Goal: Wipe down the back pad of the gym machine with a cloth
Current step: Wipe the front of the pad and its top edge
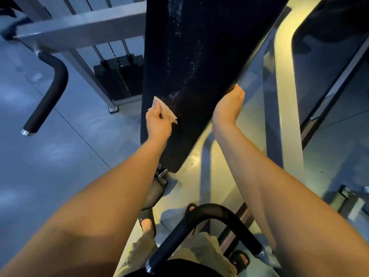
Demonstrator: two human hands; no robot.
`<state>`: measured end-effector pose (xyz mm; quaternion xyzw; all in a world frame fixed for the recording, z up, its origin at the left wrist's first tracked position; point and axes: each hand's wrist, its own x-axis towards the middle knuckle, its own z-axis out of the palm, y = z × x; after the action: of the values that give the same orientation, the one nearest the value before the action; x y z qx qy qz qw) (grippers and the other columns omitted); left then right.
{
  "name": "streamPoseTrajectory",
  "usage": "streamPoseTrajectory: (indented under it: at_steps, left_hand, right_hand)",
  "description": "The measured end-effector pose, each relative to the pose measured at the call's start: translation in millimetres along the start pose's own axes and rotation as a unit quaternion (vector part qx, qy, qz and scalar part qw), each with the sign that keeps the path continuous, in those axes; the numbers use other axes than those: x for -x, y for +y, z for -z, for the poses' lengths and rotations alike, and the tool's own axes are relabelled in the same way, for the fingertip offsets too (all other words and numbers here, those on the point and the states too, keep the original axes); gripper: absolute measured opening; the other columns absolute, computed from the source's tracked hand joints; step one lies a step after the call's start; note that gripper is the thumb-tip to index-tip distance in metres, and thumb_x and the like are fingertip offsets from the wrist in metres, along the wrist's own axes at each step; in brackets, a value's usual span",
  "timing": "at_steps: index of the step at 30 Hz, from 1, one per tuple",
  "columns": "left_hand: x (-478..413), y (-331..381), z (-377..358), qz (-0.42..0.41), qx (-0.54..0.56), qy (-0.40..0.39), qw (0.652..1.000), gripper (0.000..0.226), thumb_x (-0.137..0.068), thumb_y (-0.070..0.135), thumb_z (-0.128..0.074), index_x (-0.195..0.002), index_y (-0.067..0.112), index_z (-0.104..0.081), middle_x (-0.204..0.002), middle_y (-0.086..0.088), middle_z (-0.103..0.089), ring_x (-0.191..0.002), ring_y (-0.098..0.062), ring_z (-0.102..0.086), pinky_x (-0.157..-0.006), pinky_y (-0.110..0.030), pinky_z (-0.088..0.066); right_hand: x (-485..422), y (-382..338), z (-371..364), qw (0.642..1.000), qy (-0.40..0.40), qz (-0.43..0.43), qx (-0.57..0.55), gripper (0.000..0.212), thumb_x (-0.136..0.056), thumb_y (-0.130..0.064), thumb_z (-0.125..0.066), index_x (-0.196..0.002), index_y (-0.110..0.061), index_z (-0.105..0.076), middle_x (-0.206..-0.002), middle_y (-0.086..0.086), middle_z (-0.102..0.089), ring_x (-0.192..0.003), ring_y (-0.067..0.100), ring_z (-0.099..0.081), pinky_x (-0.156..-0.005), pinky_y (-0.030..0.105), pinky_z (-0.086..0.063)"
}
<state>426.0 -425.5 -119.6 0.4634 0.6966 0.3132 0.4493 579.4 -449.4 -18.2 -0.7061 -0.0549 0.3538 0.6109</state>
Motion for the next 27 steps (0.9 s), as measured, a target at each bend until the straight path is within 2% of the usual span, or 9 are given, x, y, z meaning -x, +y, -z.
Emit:
streamPoseTrajectory:
  at_steps: [2,4,6,11,15,17,21,25,27]
  left_hand:
    - [-9.3,-6.3,-0.6,0.009,0.035,0.008,0.999,0.057,-0.102,0.014,-0.056,-0.155,0.024,-0.039,-0.116,0.003,-0.064,-0.103,-0.017,-0.066,-0.09,-0.034,-0.06]
    - [-17.7,-9.2,-0.8,0.033,0.078,0.025,0.996,0.052,-0.101,0.011,-0.058,-0.151,0.021,-0.047,-0.11,0.015,-0.067,-0.089,-0.004,-0.065,-0.075,-0.014,-0.055]
    - [-13.4,0.1,-2.7,0.039,0.094,0.033,0.994,0.045,-0.101,0.012,-0.059,-0.145,0.018,-0.055,-0.116,0.012,-0.068,-0.083,-0.001,-0.064,-0.066,-0.007,-0.048]
    - [28.9,-1.5,-9.1,-0.007,0.061,-0.025,0.998,0.012,-0.098,0.022,-0.064,-0.102,0.031,-0.072,-0.088,0.0,-0.071,-0.077,-0.009,-0.066,-0.069,-0.024,-0.052]
    - [-23.5,19.8,16.1,0.024,0.159,0.091,0.983,0.023,-0.098,0.02,-0.063,-0.083,0.037,-0.072,-0.078,0.01,-0.071,-0.072,-0.006,-0.064,-0.072,-0.028,-0.054]
    - [-49.8,30.6,26.7,0.012,0.101,0.105,0.989,0.029,-0.094,0.016,-0.06,-0.072,0.034,-0.062,-0.073,0.007,-0.06,-0.066,-0.005,-0.052,-0.064,-0.026,-0.046]
    - [-5.3,22.5,8.9,-0.032,0.02,0.012,0.999,0.023,-0.093,0.025,-0.059,-0.071,0.022,-0.067,-0.065,-0.003,-0.065,-0.054,-0.005,-0.054,-0.053,-0.025,-0.046]
    - [32.9,13.5,2.0,0.009,0.04,-0.067,0.997,0.02,-0.097,0.017,-0.066,-0.091,0.034,-0.074,-0.078,0.007,-0.072,-0.062,0.003,-0.064,-0.052,-0.009,-0.045]
    - [23.0,19.7,12.6,0.0,0.046,-0.058,0.997,0.021,-0.094,0.015,-0.066,-0.094,0.032,-0.079,-0.076,0.008,-0.072,-0.061,0.002,-0.064,-0.054,-0.012,-0.046]
  right_hand:
    - [-7.3,3.3,-7.3,0.993,0.018,-0.064,-0.098,0.04,-0.112,-0.029,-0.032,-0.139,-0.01,-0.055,-0.101,-0.006,-0.054,-0.086,0.003,-0.051,-0.075,0.013,-0.038]
    - [-8.8,3.6,-15.6,0.994,0.033,-0.061,-0.085,0.039,-0.111,-0.03,-0.033,-0.114,-0.012,-0.067,-0.089,-0.007,-0.055,-0.083,0.009,-0.051,-0.07,0.016,-0.041]
    - [-7.9,7.3,-23.4,0.995,0.044,-0.044,-0.083,0.036,-0.109,-0.03,-0.035,-0.087,-0.017,-0.061,-0.081,-0.003,-0.056,-0.081,0.016,-0.052,-0.066,0.023,-0.042]
    - [-10.4,16.9,-31.4,0.996,0.056,0.001,-0.067,0.041,-0.094,-0.049,-0.033,-0.1,-0.018,-0.059,-0.102,0.012,-0.064,-0.095,0.025,-0.062,-0.078,0.035,-0.051]
    - [-13.3,16.5,-32.8,0.996,0.063,0.012,-0.067,0.028,-0.083,-0.048,-0.035,-0.079,-0.026,-0.052,-0.089,0.001,-0.057,-0.087,0.021,-0.055,-0.078,0.037,-0.046]
    - [-14.9,17.4,-33.7,0.995,0.068,0.016,-0.072,0.026,-0.085,-0.047,-0.036,-0.079,-0.026,-0.051,-0.089,0.002,-0.056,-0.087,0.019,-0.054,-0.077,0.036,-0.046]
    - [-16.3,16.7,-32.7,0.994,0.07,0.017,-0.082,0.03,-0.105,-0.035,-0.034,-0.087,-0.019,-0.053,-0.089,0.003,-0.057,-0.085,0.017,-0.056,-0.073,0.032,-0.047]
    - [-13.0,19.0,-28.6,0.995,0.066,0.006,-0.07,0.033,-0.106,-0.034,-0.031,-0.083,-0.022,-0.053,-0.087,0.004,-0.056,-0.084,0.017,-0.056,-0.07,0.03,-0.046]
    - [-9.7,13.0,-21.4,0.999,0.044,0.019,-0.018,0.029,-0.106,-0.029,-0.033,-0.081,-0.034,-0.046,-0.085,-0.008,-0.05,-0.078,0.004,-0.054,-0.069,0.015,-0.043]
